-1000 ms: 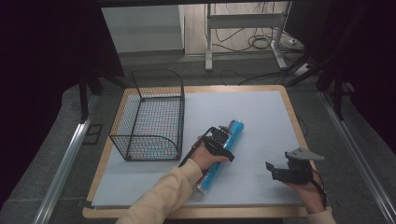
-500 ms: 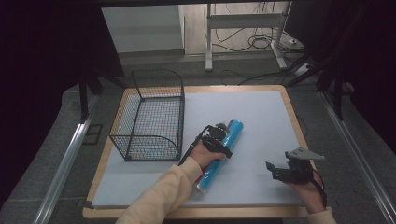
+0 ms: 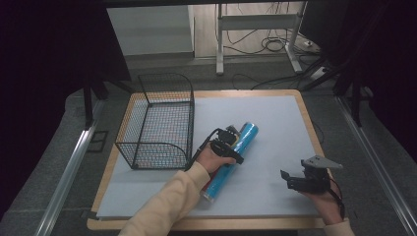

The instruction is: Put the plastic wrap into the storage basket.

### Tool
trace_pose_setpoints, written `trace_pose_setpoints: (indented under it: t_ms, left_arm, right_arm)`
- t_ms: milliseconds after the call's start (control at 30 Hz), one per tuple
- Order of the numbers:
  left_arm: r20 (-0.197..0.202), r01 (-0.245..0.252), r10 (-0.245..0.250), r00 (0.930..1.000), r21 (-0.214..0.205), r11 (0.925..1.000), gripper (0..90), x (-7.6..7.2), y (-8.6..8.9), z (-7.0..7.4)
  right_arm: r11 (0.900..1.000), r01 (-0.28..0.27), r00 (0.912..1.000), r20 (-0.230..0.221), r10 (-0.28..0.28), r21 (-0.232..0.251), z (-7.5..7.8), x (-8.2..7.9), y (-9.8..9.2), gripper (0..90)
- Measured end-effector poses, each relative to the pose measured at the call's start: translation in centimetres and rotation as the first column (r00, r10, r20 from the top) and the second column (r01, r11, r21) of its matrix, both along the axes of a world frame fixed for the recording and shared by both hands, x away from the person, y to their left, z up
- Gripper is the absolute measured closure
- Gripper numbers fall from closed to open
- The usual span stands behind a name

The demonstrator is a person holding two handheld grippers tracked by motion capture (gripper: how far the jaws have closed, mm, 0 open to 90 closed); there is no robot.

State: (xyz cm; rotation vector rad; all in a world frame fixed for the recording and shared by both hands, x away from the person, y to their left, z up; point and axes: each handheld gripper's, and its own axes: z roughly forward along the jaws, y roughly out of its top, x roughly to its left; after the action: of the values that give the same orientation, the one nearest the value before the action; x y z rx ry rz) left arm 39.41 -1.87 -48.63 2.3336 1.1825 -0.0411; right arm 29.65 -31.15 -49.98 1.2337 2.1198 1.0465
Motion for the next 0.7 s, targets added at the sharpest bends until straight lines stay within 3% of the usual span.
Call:
trace_pose_setpoints:
  t_ms: [467, 700]
  left_arm:
    - [0.038, 0.028, -0.027, 0.9989, -0.015, 0.9995, 30.6, -0.2, 0.7, 1.4]
    - [0.053, 0.041, -0.039, 0.9978, -0.032, 0.9987, 31.1, -0.5, 1.4, 2.8]
  right_arm:
    - [1.0000, 0.003, 1.0000, -0.001, -0.003, 0.001, 0.0, 0.0, 0.0, 12.7]
    - [1.0000, 0.004, 1.0000, -0.002, -0.004, 0.000, 0.0, 0.0, -0.1, 12.7]
